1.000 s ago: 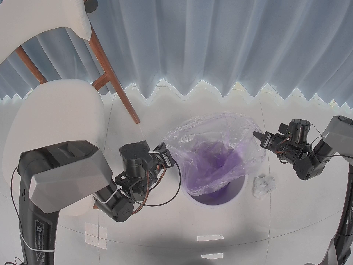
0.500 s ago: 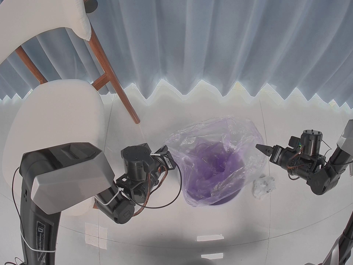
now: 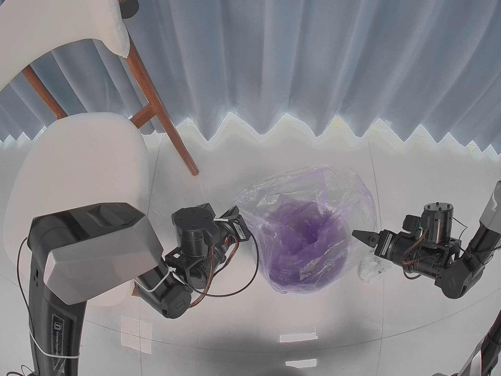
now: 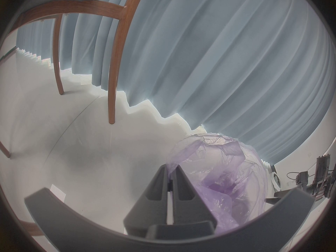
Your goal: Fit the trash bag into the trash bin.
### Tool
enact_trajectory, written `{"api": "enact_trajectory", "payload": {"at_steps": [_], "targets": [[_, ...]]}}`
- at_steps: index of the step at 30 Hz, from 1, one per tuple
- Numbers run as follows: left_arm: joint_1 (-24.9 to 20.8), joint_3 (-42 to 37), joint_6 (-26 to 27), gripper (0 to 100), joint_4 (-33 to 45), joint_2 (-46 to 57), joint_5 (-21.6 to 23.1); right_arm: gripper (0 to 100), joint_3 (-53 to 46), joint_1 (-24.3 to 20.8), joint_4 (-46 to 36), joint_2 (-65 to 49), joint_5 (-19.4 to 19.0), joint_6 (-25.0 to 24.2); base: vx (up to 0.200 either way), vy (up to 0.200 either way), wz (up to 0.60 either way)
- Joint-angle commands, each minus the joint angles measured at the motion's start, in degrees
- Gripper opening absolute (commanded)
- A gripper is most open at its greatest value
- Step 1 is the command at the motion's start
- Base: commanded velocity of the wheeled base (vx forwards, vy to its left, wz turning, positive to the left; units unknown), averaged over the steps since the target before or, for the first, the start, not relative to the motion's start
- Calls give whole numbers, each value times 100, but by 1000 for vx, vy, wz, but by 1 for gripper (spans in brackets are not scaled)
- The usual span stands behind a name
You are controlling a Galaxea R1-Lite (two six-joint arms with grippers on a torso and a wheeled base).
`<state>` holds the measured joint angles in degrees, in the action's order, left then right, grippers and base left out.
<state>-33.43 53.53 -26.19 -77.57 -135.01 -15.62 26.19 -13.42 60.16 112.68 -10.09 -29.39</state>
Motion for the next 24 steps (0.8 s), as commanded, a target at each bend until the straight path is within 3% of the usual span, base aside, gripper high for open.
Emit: {"api": "enact_trajectory", "payload": {"at_steps": [1, 6, 7, 11, 19, 24], "targets": [[3, 0, 8, 0, -48, 1, -3, 100, -78, -3, 101, 228, 34, -5, 0, 0, 0], [3, 0, 8, 0, -57, -8, -3, 100, -149, -3, 936, 685, 43, -23, 0, 0, 0], [3, 0, 8, 0, -48, -16, -3, 0, -140, -11, 1129, 791, 60, -32, 0, 0, 0], [12, 0, 17, 0, -39, -16, -3, 0, -114, -46, 1727, 975, 183, -119, 0, 0, 0], [-76, -282, 17, 0, 31, 194, 32, 0, -360, -29, 1964, 738, 183, -524, 0, 0, 0], [-76, -536, 43, 0, 225, 230, 182, 0, -509, 41, 1973, 703, 183, -357, 0, 0, 0]]}}
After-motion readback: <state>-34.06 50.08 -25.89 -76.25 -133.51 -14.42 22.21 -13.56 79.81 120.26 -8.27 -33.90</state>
